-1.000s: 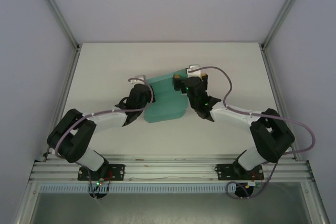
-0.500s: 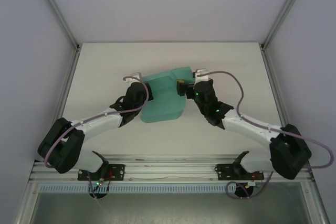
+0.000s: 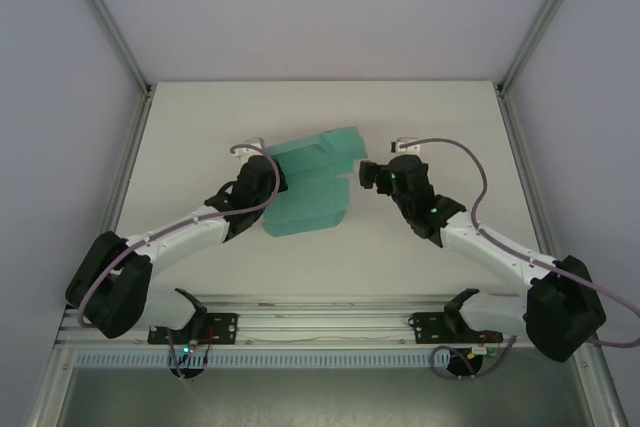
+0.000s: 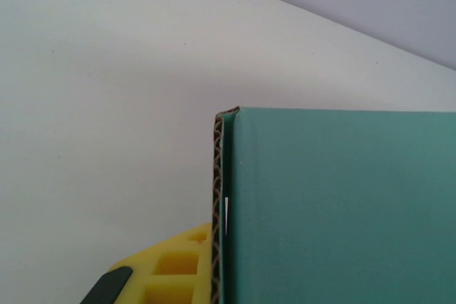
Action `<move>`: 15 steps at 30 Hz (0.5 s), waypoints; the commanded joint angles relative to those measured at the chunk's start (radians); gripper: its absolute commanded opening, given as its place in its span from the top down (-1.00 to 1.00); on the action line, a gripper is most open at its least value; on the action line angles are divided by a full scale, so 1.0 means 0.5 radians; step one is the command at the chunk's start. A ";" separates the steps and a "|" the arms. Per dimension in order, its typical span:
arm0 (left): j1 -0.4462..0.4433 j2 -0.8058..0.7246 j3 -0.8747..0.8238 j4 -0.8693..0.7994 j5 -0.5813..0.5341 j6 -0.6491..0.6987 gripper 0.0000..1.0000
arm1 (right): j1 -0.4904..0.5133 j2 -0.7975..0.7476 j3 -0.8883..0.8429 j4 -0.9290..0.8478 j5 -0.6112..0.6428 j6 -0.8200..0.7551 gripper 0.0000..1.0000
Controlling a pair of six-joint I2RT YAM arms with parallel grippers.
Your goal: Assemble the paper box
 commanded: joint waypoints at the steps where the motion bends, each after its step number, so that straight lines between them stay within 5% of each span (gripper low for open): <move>1: 0.013 -0.049 0.063 -0.069 -0.035 -0.019 1.00 | -0.013 0.072 -0.024 0.020 -0.057 -0.008 -1.00; 15: 0.016 0.023 0.092 -0.072 0.024 -0.015 1.00 | -0.017 0.234 -0.040 0.419 -0.387 -0.072 -1.00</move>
